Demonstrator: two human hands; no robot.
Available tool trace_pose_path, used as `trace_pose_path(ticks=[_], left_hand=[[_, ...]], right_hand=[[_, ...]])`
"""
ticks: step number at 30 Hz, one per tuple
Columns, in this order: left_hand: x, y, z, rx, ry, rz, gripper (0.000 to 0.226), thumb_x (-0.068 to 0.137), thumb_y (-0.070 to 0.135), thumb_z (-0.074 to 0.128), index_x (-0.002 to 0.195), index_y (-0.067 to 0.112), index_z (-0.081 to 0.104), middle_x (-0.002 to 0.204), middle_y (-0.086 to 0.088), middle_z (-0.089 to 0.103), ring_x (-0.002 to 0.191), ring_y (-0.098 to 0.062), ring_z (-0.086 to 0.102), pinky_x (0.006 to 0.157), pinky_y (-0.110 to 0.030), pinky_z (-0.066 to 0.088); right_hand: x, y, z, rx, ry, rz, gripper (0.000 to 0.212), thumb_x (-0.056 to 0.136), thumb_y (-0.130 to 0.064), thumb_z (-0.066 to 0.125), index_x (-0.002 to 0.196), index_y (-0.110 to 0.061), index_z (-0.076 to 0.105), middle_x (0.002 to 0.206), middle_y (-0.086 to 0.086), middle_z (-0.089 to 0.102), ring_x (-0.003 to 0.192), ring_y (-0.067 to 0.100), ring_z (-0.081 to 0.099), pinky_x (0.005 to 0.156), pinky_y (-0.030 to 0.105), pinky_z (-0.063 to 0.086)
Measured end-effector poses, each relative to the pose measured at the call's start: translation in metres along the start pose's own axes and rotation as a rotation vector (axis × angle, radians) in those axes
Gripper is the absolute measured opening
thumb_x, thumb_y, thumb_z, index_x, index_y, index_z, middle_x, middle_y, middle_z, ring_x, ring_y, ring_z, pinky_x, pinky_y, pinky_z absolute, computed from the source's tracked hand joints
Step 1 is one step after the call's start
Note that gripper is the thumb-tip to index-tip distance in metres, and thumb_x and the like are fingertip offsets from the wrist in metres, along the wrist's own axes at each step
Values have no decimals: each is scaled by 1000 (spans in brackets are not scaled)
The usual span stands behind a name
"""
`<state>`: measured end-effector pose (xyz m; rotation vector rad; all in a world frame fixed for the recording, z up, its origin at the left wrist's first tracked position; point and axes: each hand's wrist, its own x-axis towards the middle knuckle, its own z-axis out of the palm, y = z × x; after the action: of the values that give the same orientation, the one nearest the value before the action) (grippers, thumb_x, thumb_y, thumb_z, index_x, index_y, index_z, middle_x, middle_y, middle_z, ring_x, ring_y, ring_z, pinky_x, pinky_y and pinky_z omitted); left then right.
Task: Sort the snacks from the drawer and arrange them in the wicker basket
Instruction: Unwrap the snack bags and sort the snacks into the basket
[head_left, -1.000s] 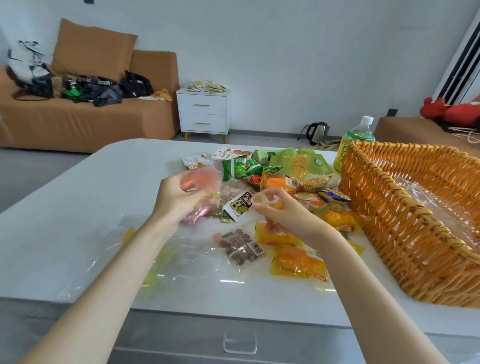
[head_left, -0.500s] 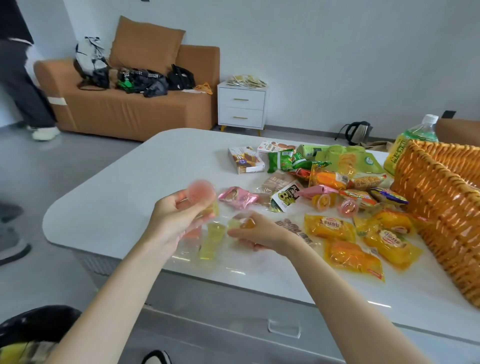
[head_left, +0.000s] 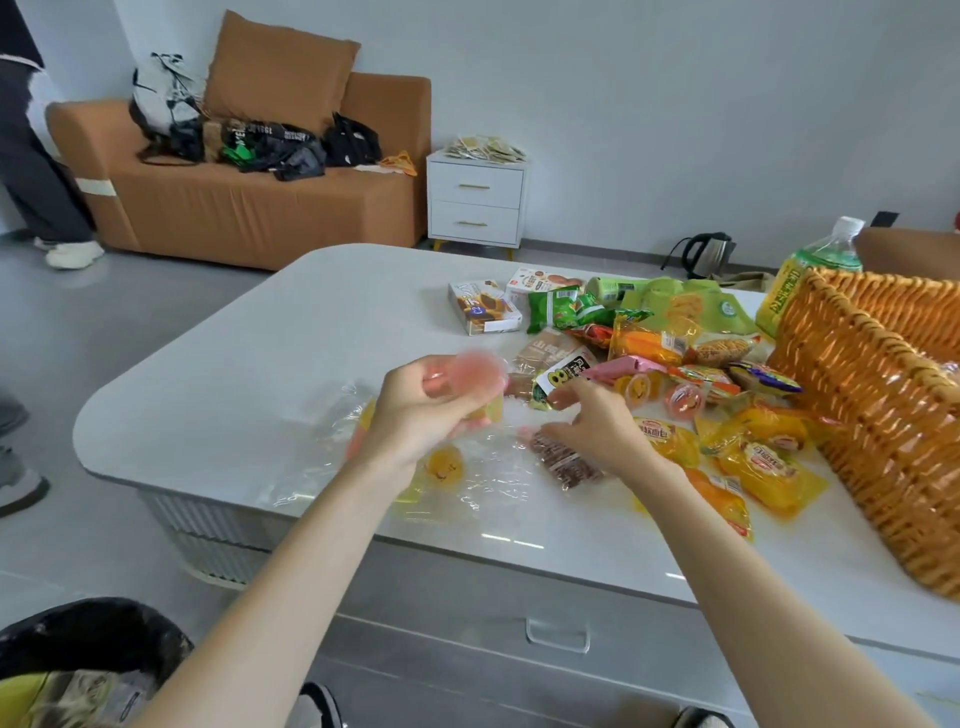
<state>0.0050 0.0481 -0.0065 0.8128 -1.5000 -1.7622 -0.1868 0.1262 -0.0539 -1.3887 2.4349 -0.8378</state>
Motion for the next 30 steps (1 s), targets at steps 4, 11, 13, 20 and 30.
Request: trace_pose_path(ticks=[4,11,13,20,30], left_hand=[[0,-16,24,388,-85,120,49,65,21,87,109,10,67,102,2,68,88,-10,68,65,-29,59],[-6,-27,28,1168,-118,330,41,72,32,81,110,23,68,107,3,70,98,-13,64,80,-25,47],[-3,-29,24,1292,-90,340,42,74,38,79,113,27,67,105,3,70,96,-16,64,78,-26,48],[1,-30,8,1656,107,472,27,90,22,64,115,30,60,116,6,65,104,-20,62,77,-31,49],[1,-17,-6,748,270,632,16,87,23,67,101,24,73,90,15,70,79,-1,57,75,-12,44]], right_hand=[[-1,6,16,-123,-88,32,46,91,-42,59,132,-22,56,119,-2,64,118,28,43,88,35,31],[14,7,21,8,-87,98,18,91,-43,58,93,-33,73,103,-12,70,103,17,52,83,37,22],[14,4,14,129,-135,76,19,91,-37,59,84,-27,74,94,-13,71,95,19,57,87,40,33],[2,-13,-16,620,-359,78,11,98,-9,52,91,-2,56,80,0,75,71,10,71,70,20,58],[-5,-23,-6,867,-124,295,4,100,-10,42,102,-7,45,95,18,66,75,33,71,71,45,60]])
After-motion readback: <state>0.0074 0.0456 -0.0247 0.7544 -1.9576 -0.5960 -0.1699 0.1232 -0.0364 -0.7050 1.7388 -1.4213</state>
